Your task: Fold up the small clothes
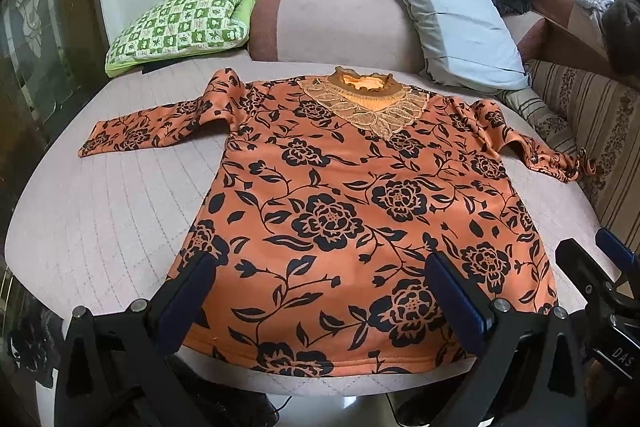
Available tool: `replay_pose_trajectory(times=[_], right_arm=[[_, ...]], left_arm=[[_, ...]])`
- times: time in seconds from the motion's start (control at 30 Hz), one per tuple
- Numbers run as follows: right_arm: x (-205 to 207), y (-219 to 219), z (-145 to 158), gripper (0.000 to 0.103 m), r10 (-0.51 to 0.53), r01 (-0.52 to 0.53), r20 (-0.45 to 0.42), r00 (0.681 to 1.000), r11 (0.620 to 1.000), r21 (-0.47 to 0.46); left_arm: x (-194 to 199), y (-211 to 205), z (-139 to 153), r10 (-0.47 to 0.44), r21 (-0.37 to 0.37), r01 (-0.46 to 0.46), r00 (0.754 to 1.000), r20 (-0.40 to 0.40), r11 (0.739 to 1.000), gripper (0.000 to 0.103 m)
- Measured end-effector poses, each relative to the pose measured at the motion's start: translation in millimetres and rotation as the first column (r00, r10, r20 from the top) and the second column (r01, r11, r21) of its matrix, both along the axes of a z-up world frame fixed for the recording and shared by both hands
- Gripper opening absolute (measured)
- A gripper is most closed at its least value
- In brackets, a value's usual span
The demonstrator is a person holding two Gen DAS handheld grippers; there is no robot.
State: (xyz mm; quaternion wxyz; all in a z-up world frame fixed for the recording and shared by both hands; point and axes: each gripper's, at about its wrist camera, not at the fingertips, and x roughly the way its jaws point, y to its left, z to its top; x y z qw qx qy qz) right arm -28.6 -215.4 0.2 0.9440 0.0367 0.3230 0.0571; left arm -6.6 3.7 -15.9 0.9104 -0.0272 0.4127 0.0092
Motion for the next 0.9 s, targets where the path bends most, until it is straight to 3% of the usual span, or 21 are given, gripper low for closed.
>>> replay_pose_trajectory(times=[0.9], right_arm=[[3.8, -1.4, -2.1, 0.103, -0.002, 0.002, -0.005, 1.0, 1.0, 0.016]], left_arm=[[3.7, -2.5, -4.8, -0.004, 0.006, 0.004, 1.0, -0.01, 1.0, 0.103]])
